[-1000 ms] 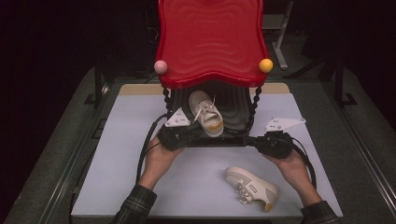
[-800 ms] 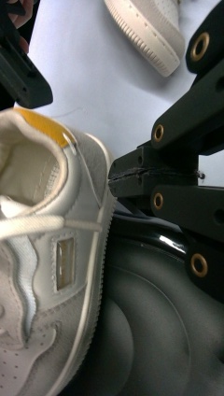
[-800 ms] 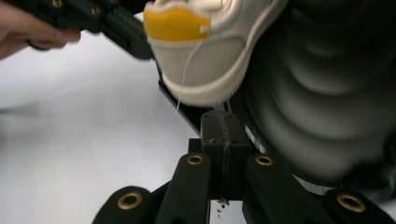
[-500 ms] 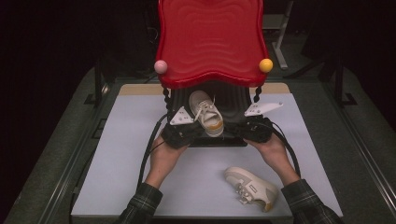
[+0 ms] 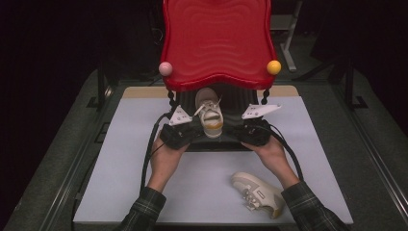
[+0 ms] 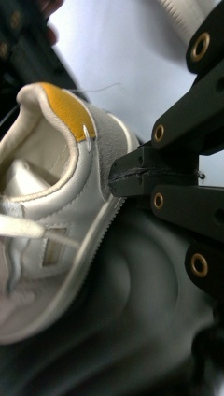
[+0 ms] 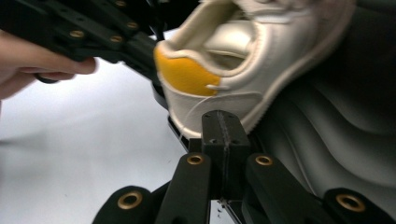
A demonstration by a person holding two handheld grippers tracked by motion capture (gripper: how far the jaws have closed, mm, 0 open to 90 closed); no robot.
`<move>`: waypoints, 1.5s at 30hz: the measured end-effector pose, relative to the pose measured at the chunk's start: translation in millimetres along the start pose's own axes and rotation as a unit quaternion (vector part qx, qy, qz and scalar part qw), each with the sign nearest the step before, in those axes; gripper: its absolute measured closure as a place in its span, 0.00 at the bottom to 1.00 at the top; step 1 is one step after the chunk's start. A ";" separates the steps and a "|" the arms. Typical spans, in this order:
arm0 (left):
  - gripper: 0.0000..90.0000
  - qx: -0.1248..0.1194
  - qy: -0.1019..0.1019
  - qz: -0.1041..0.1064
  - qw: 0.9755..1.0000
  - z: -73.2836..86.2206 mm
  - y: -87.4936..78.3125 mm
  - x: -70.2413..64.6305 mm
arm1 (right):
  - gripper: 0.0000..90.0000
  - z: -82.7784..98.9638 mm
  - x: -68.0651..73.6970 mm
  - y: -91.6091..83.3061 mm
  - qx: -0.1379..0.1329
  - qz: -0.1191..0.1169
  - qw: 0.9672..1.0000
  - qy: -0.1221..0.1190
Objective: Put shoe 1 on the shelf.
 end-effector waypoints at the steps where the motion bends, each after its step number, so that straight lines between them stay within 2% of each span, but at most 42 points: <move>1: 1.00 -0.005 -0.004 -0.005 1.000 -0.6 0.8 1.6 | 1.00 -1.6 1.8 1.5 0.001 0.002 1.000 -0.001; 6: 1.00 -0.019 -0.015 -0.025 0.999 -2.6 3.3 7.1 | 1.00 -3.9 1.1 9.1 -0.003 0.004 1.000 0.006; 7: 1.00 -0.021 -0.013 -0.034 0.999 -4.2 5.4 8.1 | 1.00 -4.4 -0.2 10.8 -0.004 0.005 1.000 0.009; 15: 1.00 -0.022 -0.012 -0.055 0.998 -6.7 8.8 9.8 | 1.00 -5.8 -3.8 14.7 -0.013 0.004 1.000 0.020; 16: 1.00 -0.022 -0.012 -0.067 0.997 -8.1 9.4 9.7 | 1.00 -6.3 -4.3 16.1 -0.017 0.004 1.000 0.025; 19: 1.00 -0.022 -0.006 -0.072 0.997 -9.3 10.4 11.1 | 1.00 -6.9 -4.9 17.6 -0.018 0.006 0.999 0.026; 22: 1.00 -0.025 -0.012 -0.078 0.997 -9.8 12.0 12.0 | 1.00 -7.1 -6.0 20.1 -0.017 0.009 0.999 0.029; 27: 1.00 -0.014 -0.005 -0.085 0.996 -10.2 14.4 11.1 | 1.00 -4.4 -8.6 24.8 -0.013 0.009 0.999 0.035; 33: 0.99 -0.019 -0.005 -0.076 0.997 -10.7 9.4 8.5 | 1.00 -5.3 -9.2 20.5 -0.014 0.009 0.999 0.035; 34: 0.99 -0.014 0.002 -0.070 0.997 -11.0 6.2 7.2 | 1.00 -5.3 -9.2 20.5 -0.014 0.009 0.999 0.035; 36: 0.98 -0.016 0.003 -0.057 0.998 -11.3 0.8 3.0 | 1.00 -6.5 -9.4 14.0 -0.014 0.007 0.999 0.034; 37: 0.96 -0.009 0.002 -0.040 0.999 -9.9 -4.5 -1.2 | 1.00 -6.5 -9.4 6.9 -0.008 0.003 0.999 0.031; 38: 0.95 -0.009 0.002 -0.040 0.999 -9.9 -4.5 -1.2 | 1.00 -6.5 -9.4 6.9 -0.008 0.003 0.999 0.031; 39: 0.94 -0.006 0.002 -0.035 0.999 -9.0 -7.4 -3.1 | 1.00 -5.0 -9.6 -0.5 0.003 -0.001 1.000 0.024; 40: 0.93 -0.003 0.004 -0.015 1.000 -6.9 -12.3 -7.2 | 1.00 -3.9 -9.3 -3.9 0.003 -0.003 1.000 0.021; 42: 0.92 -0.003 0.007 -0.009 1.000 -5.9 -15.1 -9.4 | 1.00 -2.4 -8.9 -7.2 0.004 -0.006 1.000 0.020; 45: 0.85 0.006 0.014 0.021 1.000 -1.4 -21.6 -17.1 | 0.99 4.3 -7.8 -16.2 0.018 -0.007 1.000 0.014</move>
Point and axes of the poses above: each handheld gripper's, and its own axes: y roughly forward along the jaws, z roughly out of its underside, x roughly to its left, the point moved 3 cm from there along y, roughly forward along the jaws, and after that the axes turned 12 degrees about z, right-handed, at the moved point
